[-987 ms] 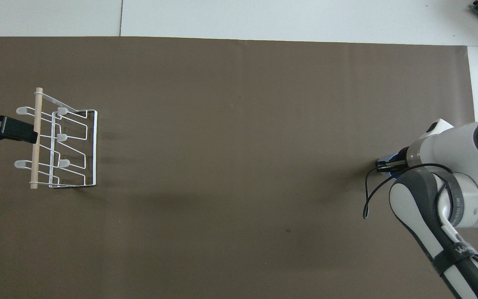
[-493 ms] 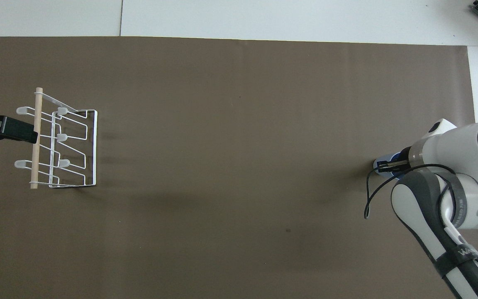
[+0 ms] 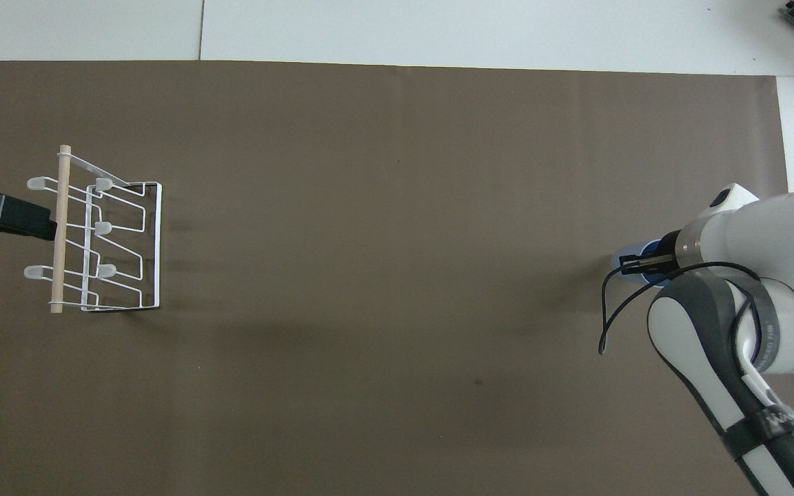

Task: Hang cup on cup holder
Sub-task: 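Lower the right gripper onto the blue cup rim and grasp it, then lift the blue cup with the right gripper while the left gripper approaches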

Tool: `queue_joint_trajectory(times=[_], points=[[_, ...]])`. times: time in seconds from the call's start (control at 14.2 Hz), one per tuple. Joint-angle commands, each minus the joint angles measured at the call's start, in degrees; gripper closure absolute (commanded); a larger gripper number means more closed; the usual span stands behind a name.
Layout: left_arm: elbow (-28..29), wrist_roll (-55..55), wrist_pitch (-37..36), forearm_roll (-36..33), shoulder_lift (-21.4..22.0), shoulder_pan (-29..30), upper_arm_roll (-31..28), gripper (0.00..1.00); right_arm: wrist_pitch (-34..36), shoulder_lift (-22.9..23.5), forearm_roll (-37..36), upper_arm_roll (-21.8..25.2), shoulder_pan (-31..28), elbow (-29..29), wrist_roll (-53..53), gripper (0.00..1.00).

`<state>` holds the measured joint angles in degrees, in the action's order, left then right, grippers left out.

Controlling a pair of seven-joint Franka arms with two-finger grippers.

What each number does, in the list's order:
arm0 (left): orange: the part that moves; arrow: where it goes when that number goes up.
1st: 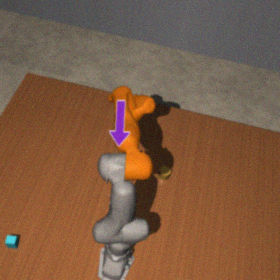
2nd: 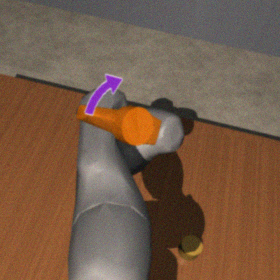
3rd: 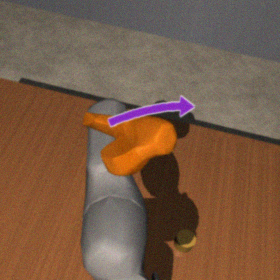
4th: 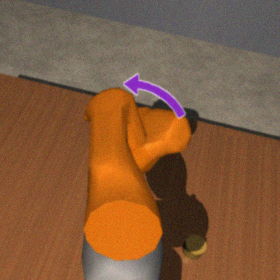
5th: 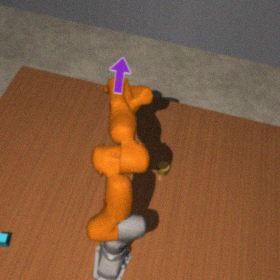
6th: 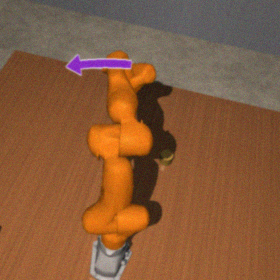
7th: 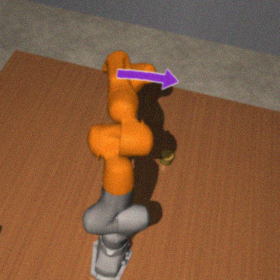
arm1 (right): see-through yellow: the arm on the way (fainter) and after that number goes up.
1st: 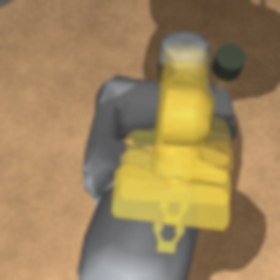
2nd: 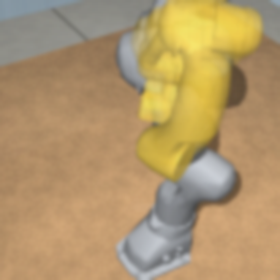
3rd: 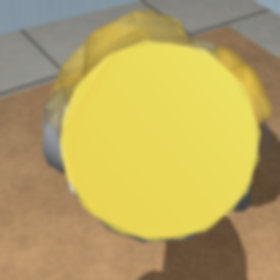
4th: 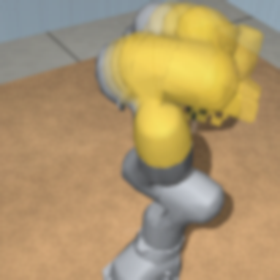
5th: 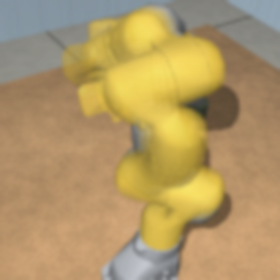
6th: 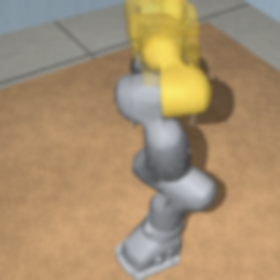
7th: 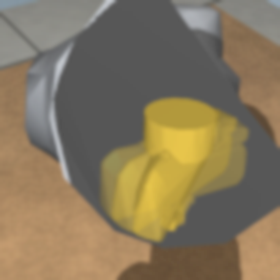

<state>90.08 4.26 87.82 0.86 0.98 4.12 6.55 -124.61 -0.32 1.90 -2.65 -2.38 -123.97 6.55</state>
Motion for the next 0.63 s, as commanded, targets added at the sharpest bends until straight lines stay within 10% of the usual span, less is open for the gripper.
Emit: queue_joint_trajectory(times=[0.0, 0.56], points=[[1.68, -0.57, -0.02, -0.07, 1.74, 1.33, 0.13, 0.0, 5.06, 0.05, 1.17, -0.25, -0.17, 4.95, -0.48, 1.0], [-0.79, -18.47, -1.42, 10.46, 0.95, 0.98, 0.84, 0.0, 19.3, 0.76, 1.35, -3.58, -0.26, 19.63, -0.48, 1.0]])
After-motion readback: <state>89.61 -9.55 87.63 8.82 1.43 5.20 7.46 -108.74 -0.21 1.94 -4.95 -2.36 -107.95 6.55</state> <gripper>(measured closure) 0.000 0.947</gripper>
